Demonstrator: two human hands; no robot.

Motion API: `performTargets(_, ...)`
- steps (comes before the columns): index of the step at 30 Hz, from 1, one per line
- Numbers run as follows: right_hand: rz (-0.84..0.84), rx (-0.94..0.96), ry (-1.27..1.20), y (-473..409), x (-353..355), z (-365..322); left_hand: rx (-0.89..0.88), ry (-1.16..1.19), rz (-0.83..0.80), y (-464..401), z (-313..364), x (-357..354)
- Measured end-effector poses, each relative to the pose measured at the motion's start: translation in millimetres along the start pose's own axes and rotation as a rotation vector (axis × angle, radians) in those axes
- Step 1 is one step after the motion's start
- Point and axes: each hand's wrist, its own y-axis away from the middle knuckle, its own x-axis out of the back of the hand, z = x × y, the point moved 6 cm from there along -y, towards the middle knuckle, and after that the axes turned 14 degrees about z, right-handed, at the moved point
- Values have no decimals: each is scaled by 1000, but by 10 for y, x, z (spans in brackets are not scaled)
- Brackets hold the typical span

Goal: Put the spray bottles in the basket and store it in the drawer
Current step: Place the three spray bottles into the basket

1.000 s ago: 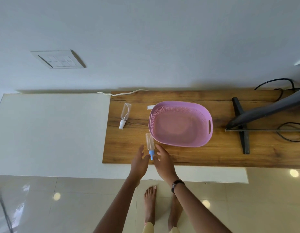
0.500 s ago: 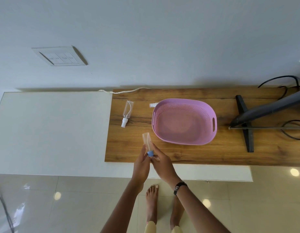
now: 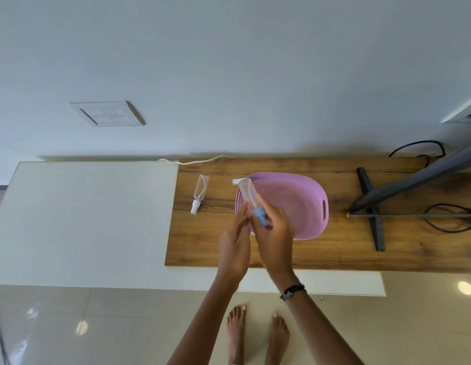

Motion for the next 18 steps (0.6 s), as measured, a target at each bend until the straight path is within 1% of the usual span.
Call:
performTargets(2, 15, 46, 63, -204, 48, 69, -32, -61, -33, -48, -8, -88)
performTargets(5, -10, 148, 233, -439, 74, 202, -97, -193, 39, -169, -118, -98)
performTargets(7, -73, 211, 344, -510, 37, 310, -112, -265, 88, -250, -244, -94)
performTargets(8, -115, 221, 387, -524, 3, 383, -92, -304, 92, -289, -323, -104)
performTargets(10, -199, 227, 453, -525, -78, 511, -42, -380, 74, -362, -469, -140)
performTargets(12, -269, 263, 502, -498, -165, 563, -50, -436, 53, -423, -546, -182)
performTargets(15, -335, 302, 564, -448, -281, 584, -93, -460, 54, -474, -583, -250)
performTargets(18, -372, 327, 628, -430, -352, 616, -105, -460, 110, -468, -555, -257)
